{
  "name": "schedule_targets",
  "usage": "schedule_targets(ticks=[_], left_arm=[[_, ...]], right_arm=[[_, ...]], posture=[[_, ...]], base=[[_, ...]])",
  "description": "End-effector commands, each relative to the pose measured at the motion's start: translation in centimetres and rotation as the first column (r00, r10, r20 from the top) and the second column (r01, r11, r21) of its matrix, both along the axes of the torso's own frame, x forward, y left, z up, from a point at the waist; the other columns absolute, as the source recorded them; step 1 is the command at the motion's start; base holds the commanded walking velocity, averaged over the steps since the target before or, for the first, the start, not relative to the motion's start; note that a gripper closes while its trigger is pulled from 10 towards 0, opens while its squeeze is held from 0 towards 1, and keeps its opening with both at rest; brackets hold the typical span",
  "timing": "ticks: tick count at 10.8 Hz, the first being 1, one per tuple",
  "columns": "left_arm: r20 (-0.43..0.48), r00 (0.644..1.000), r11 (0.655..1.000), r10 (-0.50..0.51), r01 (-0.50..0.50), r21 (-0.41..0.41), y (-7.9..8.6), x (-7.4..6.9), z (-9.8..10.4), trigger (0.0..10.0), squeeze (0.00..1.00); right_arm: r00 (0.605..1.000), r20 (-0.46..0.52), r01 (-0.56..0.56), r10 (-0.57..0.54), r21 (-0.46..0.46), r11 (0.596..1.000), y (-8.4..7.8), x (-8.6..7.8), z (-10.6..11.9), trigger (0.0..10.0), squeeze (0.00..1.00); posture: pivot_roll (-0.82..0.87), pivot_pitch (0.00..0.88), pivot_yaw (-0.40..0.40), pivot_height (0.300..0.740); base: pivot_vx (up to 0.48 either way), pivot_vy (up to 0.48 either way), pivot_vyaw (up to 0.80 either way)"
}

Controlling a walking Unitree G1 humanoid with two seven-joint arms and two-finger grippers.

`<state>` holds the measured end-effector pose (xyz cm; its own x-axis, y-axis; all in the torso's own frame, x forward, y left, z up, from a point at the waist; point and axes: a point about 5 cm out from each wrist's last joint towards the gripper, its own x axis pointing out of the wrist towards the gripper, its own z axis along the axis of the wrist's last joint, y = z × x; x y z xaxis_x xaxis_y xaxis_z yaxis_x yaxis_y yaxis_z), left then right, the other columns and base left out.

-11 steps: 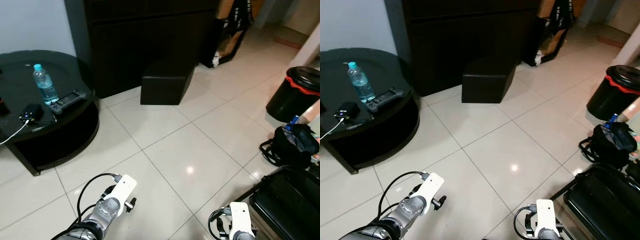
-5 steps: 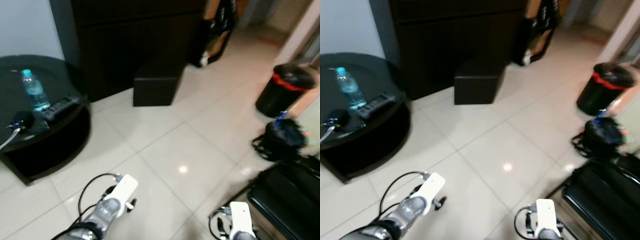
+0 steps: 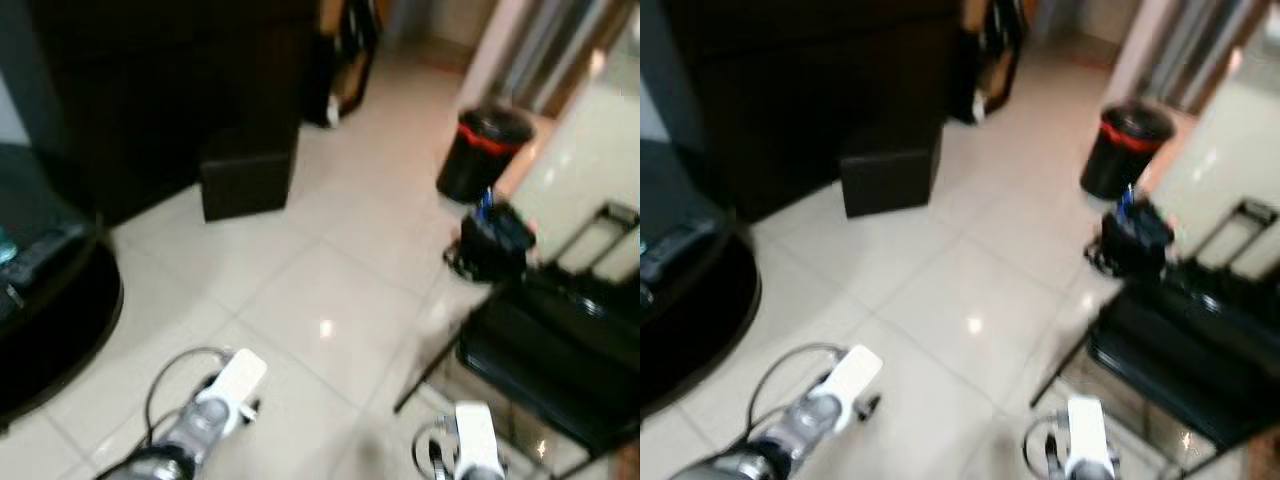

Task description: Picking trash to rubbish bin

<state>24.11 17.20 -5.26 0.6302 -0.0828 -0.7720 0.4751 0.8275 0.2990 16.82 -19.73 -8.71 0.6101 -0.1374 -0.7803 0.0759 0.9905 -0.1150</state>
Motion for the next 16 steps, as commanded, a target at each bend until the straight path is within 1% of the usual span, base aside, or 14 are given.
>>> schedule_targets(ticks=[1,16], left_arm=[[0.004,0.999,0.999,-0.037,0.037,-0.034,-1.67,0.3,0.11,10.0,0.0],[-0.007,0.999,0.998,-0.052,0.051,-0.022,-1.65,-0.02,-0.11,10.0,0.0]], right_arm=[[1.0,0.002,0.011,-0.011,-0.031,0.999,-1.07,-0.15,0.13,10.0,0.0],[1.0,-0.006,0.008,-0.009,-0.034,0.999,-1.12,-0.61,-0.04,10.0,0.0]], posture=[[0.18,0.006,-0.087,0.74],[0.17,0.01,-0.087,0.74]], base=[[0.0,0.0,-0.8],[0.0,0.0,-0.8]])
